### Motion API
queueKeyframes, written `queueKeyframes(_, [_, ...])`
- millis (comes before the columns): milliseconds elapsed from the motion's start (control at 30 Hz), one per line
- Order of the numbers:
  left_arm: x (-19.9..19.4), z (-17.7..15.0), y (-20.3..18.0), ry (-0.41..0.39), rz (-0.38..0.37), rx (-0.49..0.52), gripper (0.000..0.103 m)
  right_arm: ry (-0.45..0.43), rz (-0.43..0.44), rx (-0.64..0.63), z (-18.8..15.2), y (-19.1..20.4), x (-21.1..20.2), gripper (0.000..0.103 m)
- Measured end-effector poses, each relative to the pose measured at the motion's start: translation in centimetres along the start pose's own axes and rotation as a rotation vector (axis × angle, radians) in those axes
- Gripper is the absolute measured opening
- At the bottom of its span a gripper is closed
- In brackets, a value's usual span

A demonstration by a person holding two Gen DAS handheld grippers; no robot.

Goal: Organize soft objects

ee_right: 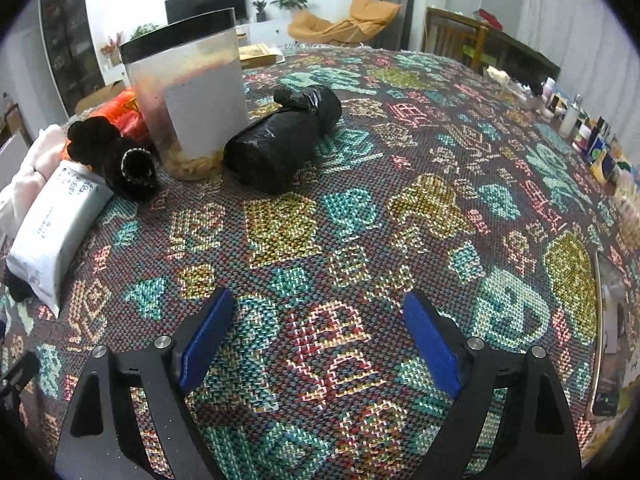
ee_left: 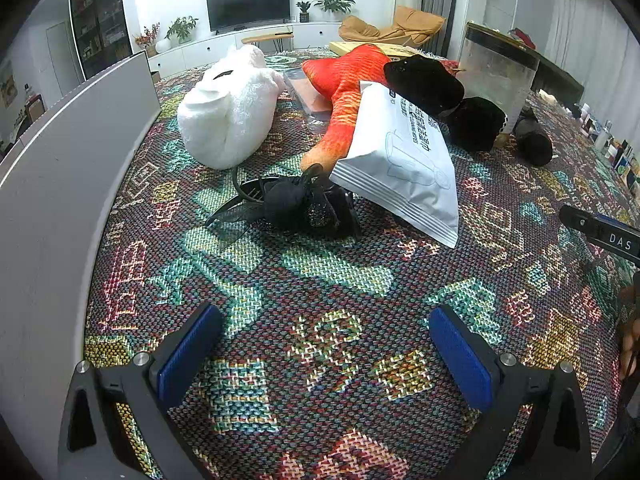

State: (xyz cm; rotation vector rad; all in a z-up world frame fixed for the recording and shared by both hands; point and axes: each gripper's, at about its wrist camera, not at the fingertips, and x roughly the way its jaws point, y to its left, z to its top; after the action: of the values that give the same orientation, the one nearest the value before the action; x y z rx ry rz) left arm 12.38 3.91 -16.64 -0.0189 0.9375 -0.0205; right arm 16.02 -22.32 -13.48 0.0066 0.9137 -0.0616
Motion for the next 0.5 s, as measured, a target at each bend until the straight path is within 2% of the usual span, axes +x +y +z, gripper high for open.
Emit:
queueKeyframes(333, [0.00, -0.03, 0.01, 0.000, -0.001, -0.001, 0.103, 0.001, 0.002, 0.002, 0.00, 0.00, 0.03, 0.089])
queueKeyframes(500, [0.01, -0.05, -0.01, 0.000, -0.001, 0.000, 0.103, 0.005, 0.005, 0.013, -0.04, -0.29, 0.20, 0.092])
